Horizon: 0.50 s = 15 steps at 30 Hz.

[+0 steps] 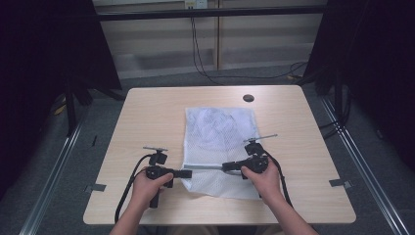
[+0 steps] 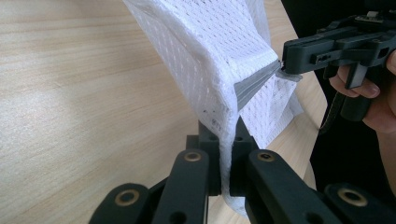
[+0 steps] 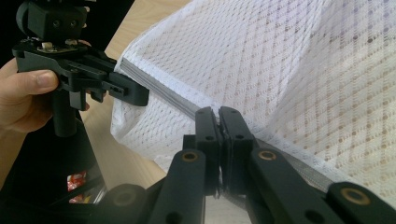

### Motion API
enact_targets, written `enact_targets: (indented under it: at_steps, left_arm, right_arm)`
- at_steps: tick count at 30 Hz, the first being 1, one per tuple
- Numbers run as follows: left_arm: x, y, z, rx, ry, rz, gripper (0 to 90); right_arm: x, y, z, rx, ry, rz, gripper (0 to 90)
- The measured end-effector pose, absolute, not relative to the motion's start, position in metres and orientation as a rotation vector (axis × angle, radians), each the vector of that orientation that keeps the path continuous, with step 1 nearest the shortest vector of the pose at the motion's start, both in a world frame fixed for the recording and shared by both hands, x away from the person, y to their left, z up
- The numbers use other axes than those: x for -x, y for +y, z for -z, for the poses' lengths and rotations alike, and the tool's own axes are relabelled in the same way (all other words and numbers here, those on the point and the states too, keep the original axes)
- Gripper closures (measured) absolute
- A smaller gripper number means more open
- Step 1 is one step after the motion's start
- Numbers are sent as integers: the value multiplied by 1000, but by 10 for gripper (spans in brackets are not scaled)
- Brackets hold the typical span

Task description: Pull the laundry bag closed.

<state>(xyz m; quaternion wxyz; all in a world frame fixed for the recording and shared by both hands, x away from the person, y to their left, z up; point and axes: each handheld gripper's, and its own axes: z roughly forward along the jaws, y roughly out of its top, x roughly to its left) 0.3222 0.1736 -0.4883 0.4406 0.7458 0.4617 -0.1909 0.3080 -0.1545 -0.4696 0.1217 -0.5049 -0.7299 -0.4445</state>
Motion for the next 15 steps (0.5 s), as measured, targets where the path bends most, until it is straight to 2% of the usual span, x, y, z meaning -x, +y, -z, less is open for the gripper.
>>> enact_targets:
  at_steps: [15]
  left_arm:
    - [-322, 173, 487, -1841, 1167, 484, 886]
  right_arm:
    - [-309, -156, 469, 1466, -2121, 1305, 870]
